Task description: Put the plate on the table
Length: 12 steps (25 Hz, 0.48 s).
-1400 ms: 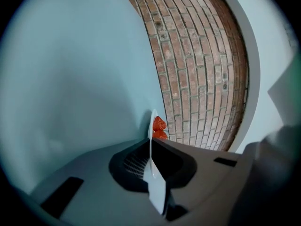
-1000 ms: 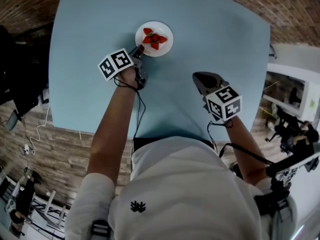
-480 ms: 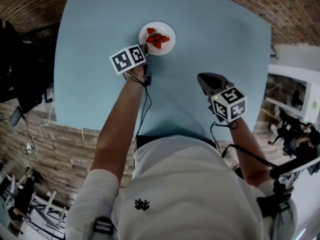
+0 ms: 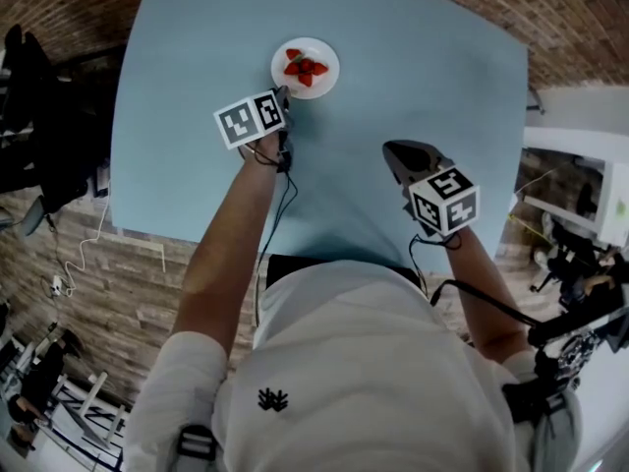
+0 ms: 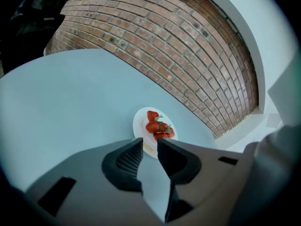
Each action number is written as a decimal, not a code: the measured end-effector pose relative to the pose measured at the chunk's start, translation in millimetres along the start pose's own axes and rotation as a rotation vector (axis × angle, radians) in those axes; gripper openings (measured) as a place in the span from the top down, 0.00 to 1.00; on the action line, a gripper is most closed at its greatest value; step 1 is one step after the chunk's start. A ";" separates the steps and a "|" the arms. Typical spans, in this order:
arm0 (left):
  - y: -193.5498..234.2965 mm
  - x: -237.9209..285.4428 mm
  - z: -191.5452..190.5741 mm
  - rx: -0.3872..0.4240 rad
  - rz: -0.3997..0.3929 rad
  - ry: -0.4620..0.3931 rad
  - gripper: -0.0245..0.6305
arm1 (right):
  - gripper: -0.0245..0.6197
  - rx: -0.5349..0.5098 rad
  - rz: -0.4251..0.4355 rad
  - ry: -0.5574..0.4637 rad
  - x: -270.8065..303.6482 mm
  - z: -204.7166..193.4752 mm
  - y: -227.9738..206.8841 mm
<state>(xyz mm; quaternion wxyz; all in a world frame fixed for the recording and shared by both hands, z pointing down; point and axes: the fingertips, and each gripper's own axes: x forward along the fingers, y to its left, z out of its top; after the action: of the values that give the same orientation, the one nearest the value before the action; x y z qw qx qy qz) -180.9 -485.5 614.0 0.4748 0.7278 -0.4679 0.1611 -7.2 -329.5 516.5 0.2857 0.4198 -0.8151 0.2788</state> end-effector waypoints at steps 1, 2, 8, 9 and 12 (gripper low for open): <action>-5.4 -6.1 -2.6 0.013 -0.002 0.000 0.82 | 0.95 -0.009 0.002 -0.005 -3.5 0.7 1.3; -11.5 -12.3 -5.6 0.027 -0.007 0.001 0.82 | 0.95 -0.019 0.003 -0.010 -7.2 1.4 2.5; -49.1 -53.9 -29.2 0.141 -0.036 0.011 0.82 | 0.95 -0.068 0.032 -0.040 -24.9 -1.8 11.4; -56.8 -60.3 -35.5 0.173 -0.032 0.017 0.83 | 0.95 -0.077 0.036 -0.043 -30.0 -4.0 12.0; -76.3 -80.7 -53.4 0.253 -0.014 0.019 0.87 | 0.95 -0.099 0.055 -0.059 -43.7 -10.8 15.6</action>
<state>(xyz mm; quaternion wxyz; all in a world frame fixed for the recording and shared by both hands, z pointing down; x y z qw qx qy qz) -147.3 -389.5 544.5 0.3845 0.7837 -0.4342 0.2223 3.3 -291.4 489.9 0.2743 0.3904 -0.8472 0.2335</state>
